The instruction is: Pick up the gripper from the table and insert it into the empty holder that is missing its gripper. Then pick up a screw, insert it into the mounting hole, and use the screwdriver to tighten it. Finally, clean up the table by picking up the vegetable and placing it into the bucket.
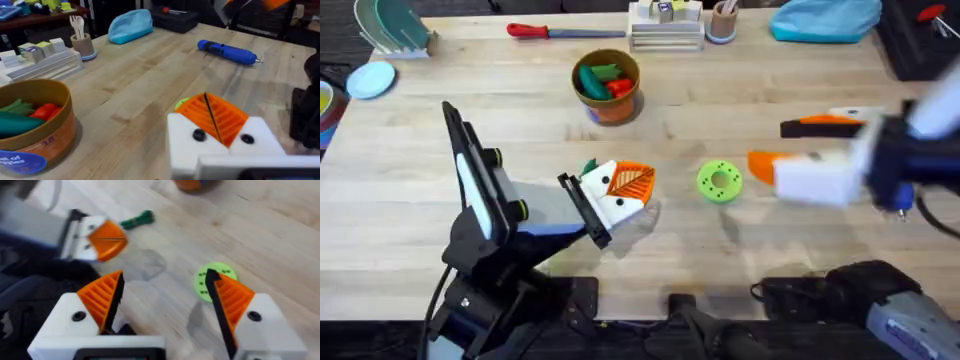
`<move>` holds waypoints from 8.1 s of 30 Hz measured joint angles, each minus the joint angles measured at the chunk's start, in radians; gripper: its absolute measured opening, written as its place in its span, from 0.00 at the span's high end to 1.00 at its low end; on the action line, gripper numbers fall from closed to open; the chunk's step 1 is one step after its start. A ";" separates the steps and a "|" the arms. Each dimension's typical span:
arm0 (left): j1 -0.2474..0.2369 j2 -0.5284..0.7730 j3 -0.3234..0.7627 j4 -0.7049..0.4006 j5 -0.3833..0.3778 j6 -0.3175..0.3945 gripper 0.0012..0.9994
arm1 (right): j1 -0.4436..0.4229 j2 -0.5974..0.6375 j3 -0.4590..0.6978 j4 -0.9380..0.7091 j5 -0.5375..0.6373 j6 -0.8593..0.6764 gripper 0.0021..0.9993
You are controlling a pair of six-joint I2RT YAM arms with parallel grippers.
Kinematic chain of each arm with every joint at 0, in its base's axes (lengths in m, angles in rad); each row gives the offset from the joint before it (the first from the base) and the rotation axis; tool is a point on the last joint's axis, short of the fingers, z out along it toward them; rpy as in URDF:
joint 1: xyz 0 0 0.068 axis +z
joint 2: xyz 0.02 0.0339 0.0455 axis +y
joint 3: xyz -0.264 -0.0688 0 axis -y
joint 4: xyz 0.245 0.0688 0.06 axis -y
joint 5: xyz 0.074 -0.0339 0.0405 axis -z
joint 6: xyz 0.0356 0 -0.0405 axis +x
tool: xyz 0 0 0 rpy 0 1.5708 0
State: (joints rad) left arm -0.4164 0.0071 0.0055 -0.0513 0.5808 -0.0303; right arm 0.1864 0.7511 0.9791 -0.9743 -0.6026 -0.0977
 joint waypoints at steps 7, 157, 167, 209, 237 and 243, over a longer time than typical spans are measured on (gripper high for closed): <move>0.000 0.000 0.000 0.000 0.000 0.000 0.99 | -0.065 0.345 0.145 -0.030 0.250 0.047 0.01; 0.000 0.000 0.000 0.000 -0.035 0.000 0.99 | -0.779 1.177 0.375 0.064 0.647 -0.445 0.06; 0.000 0.000 0.000 0.000 -0.051 0.000 0.99 | -0.779 1.174 0.375 0.059 0.666 -0.449 0.56; 0.000 0.000 0.000 0.000 -0.054 0.000 0.99 | -0.726 0.793 0.471 -0.034 0.553 -0.173 0.77; 0.000 0.000 0.000 0.000 -0.054 0.000 0.99 | -0.504 0.175 0.313 0.100 0.355 -0.128 0.80; 0.000 0.000 0.000 0.000 -0.054 0.000 0.99 | -0.436 -0.082 -0.038 0.457 0.233 -0.034 0.81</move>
State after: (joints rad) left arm -0.4164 0.0071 0.0055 -0.0510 0.5270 -0.0303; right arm -0.2500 0.6690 0.9406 -0.5171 -0.3693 -0.1317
